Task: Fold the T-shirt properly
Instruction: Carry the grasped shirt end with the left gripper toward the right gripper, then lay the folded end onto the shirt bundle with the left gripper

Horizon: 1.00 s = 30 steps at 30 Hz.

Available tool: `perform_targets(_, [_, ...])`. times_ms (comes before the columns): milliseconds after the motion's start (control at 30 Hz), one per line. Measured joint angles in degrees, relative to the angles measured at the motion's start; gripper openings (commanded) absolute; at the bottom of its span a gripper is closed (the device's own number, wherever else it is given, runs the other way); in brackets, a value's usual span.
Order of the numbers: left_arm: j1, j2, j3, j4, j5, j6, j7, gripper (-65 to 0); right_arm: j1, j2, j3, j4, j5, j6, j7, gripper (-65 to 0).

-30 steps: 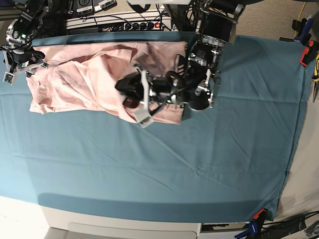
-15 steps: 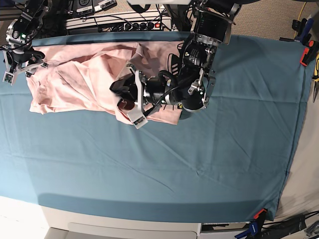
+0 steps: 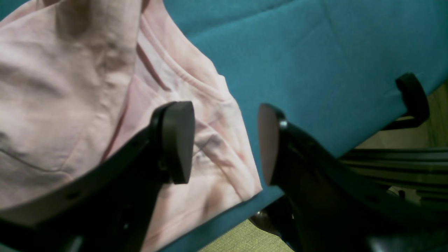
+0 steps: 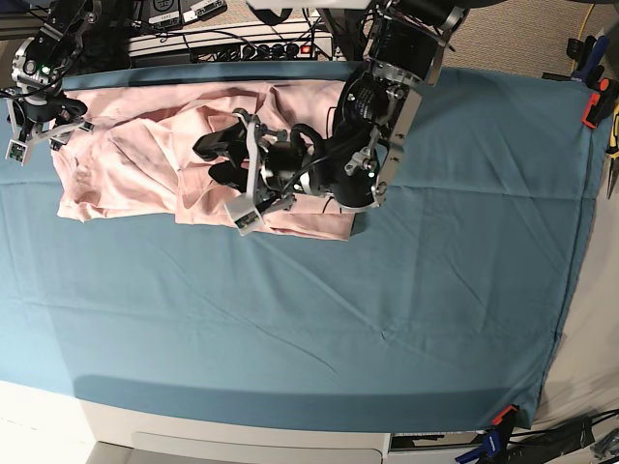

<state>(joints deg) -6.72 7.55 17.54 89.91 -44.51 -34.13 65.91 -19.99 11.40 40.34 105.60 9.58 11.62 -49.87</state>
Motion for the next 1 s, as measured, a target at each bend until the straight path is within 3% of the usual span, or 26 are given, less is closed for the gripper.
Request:
perform_targets(67, [-0.52, 0.00, -0.02, 0.00, 0.02, 0.00, 1.31, -38.9, 0.00, 0.00, 0.00, 0.00, 0.00, 0.00, 0.00, -35.7])
perform_targets(100, [-1.20, 0.00, -0.02, 0.00, 0.15, 0.00, 2.73, -44.6, 0.00, 0.00, 0.00, 0.00, -0.02, -0.02, 0.00, -35.7])
perform_targets(167, [-3.13, 0.02, -0.44, 0.00, -1.05, 0.00, 4.83, -62.8, 0.00, 0.00, 0.00, 0.00, -0.04, 0.00, 0.00, -35.7])
perform_targets(200, [-4.17, 0.02, -0.83, 0.09, -1.60, -0.04, 5.38, -65.0, 0.00, 0.00, 0.00, 0.00, -0.04, 0.00, 0.00, -35.7])
perform_targets(367, [-7.21, -0.15, -4.00, 0.61, -1.33, -0.17, 7.15, -65.0, 0.00, 0.00, 0.00, 0.00, -0.04, 0.00, 0.00, -35.7])
perform_targets(400, [-7.23, -0.50, -4.31, 0.61, -0.20, 1.16, 7.21, -65.0, 0.00, 0.00, 0.00, 0.00, -0.04, -0.02, 0.00, -35.7])
perform_targets(633, [-5.35, -6.27, -4.59, 0.61, 7.23, 4.61, 7.28, -65.0, -0.02, 0.00, 0.00, 0.00, 0.02, -0.02, 0.00, -35.7])
perform_targets(867, [-2.93, -10.40, -4.59, 0.61, 8.37, 4.79, 6.99, -65.0, 0.00, 0.00, 0.00, 0.00, -0.04, -0.02, 0.00, -35.7])
perform_targets(1000, [-1.49, -11.08, -4.59, 0.61, 9.66, 5.70, 7.15, -65.0, 0.00, 0.00, 0.00, 0.00, -0.04, -0.02, 0.00, -35.7])
